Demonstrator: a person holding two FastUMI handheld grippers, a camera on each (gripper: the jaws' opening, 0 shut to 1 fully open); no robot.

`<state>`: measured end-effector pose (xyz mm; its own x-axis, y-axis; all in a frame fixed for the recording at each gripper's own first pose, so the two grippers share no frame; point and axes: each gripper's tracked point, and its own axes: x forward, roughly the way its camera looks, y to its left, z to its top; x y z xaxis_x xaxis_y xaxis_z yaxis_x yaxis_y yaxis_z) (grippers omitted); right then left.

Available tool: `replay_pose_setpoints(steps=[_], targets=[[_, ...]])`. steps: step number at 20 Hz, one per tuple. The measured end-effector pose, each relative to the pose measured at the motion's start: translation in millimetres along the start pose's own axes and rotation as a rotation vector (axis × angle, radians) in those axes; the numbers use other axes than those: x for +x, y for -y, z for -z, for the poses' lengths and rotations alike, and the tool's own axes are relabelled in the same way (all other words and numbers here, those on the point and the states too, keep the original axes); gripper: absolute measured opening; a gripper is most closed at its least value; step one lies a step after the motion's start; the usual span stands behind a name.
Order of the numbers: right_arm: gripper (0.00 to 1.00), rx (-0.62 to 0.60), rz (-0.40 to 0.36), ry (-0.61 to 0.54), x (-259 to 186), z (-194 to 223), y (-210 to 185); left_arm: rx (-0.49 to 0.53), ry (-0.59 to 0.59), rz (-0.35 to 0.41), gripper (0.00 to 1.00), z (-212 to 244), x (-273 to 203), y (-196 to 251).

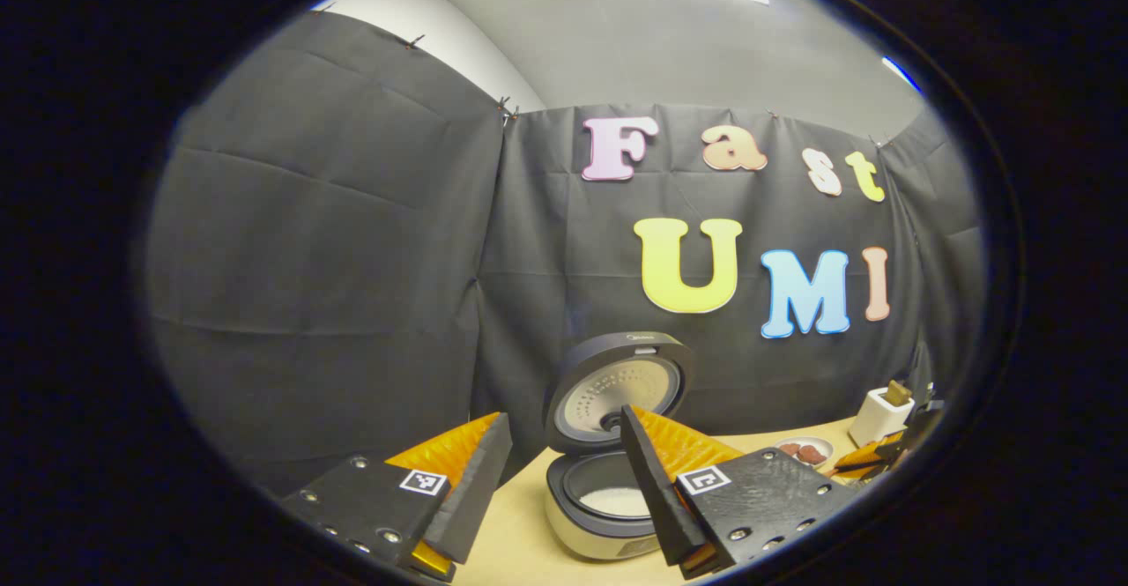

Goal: Close the left gripper, press the button to open the rice cooker; take a wooden spoon from the chopstick holder with the right hand, scoop a spoonful of rice and pour it into the rice cooker, then put the wooden spoon back into the chopstick holder.

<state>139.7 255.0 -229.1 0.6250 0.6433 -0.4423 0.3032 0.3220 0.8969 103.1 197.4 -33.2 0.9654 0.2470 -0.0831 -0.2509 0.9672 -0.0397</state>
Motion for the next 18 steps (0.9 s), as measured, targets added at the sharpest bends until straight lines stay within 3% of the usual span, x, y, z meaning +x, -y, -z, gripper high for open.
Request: replay_pose_setpoints(steps=[7, 8, 11, 18], targets=[[0.11, 0.03, -0.054, -0.038, 21.0, 19.1, -36.7, -0.002, 0.002, -0.027, 0.78, -0.4, -3.5, -19.6], [0.07, 0.027, -0.063, -0.049, 24.3, 23.1, -43.2, -0.003, 0.0, -0.033, 0.78, -0.2, -4.8, -22.4], [0.11, 0.001, -0.091, -0.074, 33.5, 37.6, -64.2, -0.004, -0.001, -0.048, 0.78, 1.9, -5.5, -32.0], [0.07, -0.069, -0.147, -0.118, 64.3, 71.7, -107.0, -0.003, -0.009, -0.096, 0.78, 7.2, -13.6, -62.2]])
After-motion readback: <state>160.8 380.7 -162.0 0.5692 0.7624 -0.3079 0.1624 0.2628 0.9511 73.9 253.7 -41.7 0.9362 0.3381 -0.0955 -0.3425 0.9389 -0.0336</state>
